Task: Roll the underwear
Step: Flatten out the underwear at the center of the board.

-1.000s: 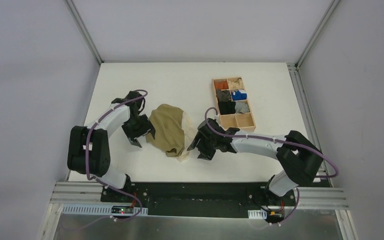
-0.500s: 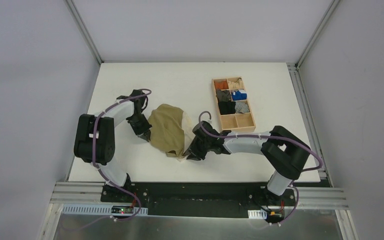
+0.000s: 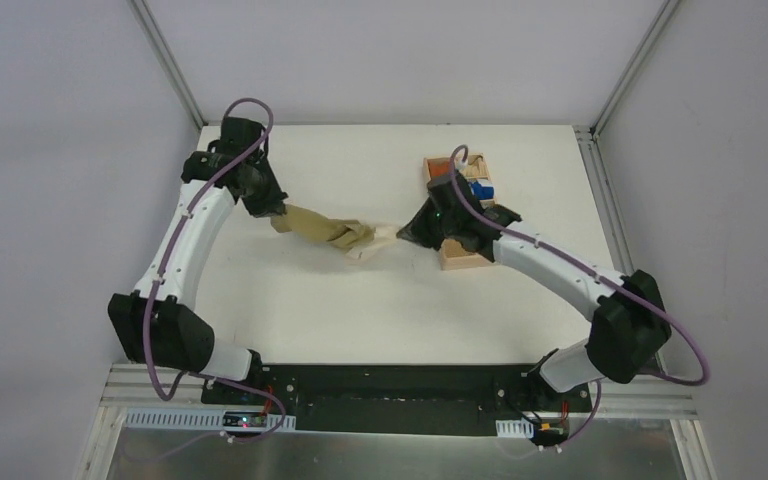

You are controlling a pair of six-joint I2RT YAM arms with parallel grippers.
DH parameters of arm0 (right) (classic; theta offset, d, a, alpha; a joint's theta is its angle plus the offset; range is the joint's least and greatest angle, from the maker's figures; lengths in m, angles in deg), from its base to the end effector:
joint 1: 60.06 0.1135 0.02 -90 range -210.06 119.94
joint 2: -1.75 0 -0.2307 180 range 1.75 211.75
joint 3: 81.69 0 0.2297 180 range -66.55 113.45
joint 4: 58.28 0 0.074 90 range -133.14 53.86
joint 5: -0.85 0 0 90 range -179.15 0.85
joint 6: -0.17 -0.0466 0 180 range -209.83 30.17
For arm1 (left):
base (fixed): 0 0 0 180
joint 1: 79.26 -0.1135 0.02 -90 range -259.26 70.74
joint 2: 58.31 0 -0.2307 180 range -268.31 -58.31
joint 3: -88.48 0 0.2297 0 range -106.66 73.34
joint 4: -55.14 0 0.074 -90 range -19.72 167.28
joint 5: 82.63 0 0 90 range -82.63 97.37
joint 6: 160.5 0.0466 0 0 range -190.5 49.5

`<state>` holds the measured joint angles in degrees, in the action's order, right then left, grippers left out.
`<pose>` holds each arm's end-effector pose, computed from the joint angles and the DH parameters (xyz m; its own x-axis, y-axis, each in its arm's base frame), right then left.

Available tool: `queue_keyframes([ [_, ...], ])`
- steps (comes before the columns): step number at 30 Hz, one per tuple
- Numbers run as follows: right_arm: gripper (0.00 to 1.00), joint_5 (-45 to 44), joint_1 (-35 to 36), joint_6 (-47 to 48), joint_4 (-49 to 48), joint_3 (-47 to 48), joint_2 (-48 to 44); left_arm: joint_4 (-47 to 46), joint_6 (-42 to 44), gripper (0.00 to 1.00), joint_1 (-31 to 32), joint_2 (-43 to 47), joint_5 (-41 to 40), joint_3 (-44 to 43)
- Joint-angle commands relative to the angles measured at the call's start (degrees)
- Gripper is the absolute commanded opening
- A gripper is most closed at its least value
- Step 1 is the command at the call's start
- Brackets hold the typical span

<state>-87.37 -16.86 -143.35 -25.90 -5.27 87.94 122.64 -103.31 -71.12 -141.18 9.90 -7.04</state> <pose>0.2326 0.2204 0.2238 -0.8545 0.3001 -0.4240 -0.0234 0.7932 0.6085 0.2817 -0.0424 0.2941 -0.7706 -0.4366 -0.4643 -0.2986 0.8909 -0.3423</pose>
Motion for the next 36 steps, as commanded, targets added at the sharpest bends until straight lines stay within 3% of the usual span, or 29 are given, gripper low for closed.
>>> queue_keyframes([
  [1, 0.00, -5.2, -1.9, 12.2, 9.9, 11.6, -6.6, 5.8, 3.0, 0.00, -0.6, 4.5, -2.2, -8.6],
  [4, 0.00, -4.4, -1.9, 13.9, 11.9, 12.4, -8.8, 5.8, 2.5, 0.00, -0.7, 7.4, -1.5, -8.4],
  [7, 0.00, -3.5, -0.5, 13.3, 11.5, 7.3, -12.4, 5.3, 0.8, 0.00, -0.7, 11.1, 2.8, -3.5],
  [11, 0.00, -2.7, 4.8, 9.2, 7.6, -4.2, -17.0, 2.9, -3.0, 0.00, -0.7, 20.0, 6.8, 13.1],
  [12, 0.00, -2.5, 6.5, 7.4, 6.3, -7.5, -17.8, 1.8, -4.0, 0.04, -0.7, 22.1, 8.2, 18.2],
  [13, 0.00, -2.3, 8.5, 5.6, 4.8, -10.7, -18.3, 1.3, -5.1, 0.18, -0.7, 24.2, 8.7, 22.9],
  [14, 0.06, -0.4, 10.3, 3.8, 3.6, -13.8, -18.2, 1.2, -6.0, 0.39, -0.6, 26.0, 8.0, 26.5],
  [15, 0.22, 0.9, 12.3, 2.4, 2.7, -16.6, -17.8, 1.3, -6.4, 0.69, -0.7, 27.2, 7.2, 29.0],
  [17, 0.52, 1.3, 15.4, 0.8, 3.4, -18.4, -16.4, 2.2, -6.8, 0.91, -0.7, 28.7, 6.3, 30.8],
  [18, 0.57, 0.8, 16.2, 0.7, 4.8, -18.3, -15.9, 2.7, -6.9, 0.94, -0.7, 29.1, 6.0, 30.4],
  [21, 0.61, -4.5, 15.5, 1.6, 8.7, -17.3, -16.4, 3.3, -7.5, 0.89, -0.7, 28.9, 6.0, 28.7],
  [28, 0.58, -7.0, 11.3, 4.3, 11.0, -13.3, -15.8, 2.6, -13.2, 0.51, 1.7, 28.0, 9.1, 30.6],
  [32, 0.57, -5.2, 11.1, -1.7, 9.6, -16.1, -15.4, -0.9, -18.2, 0.42, 13.7, 29.7, 7.5, 33.3],
  [36, 0.55, -0.1, 10.7, -10.5, 1.7, -23.3, -17.3, -7.1, -20.4, 0.45, 23.9, 29.8, 8.0, 36.6],
])
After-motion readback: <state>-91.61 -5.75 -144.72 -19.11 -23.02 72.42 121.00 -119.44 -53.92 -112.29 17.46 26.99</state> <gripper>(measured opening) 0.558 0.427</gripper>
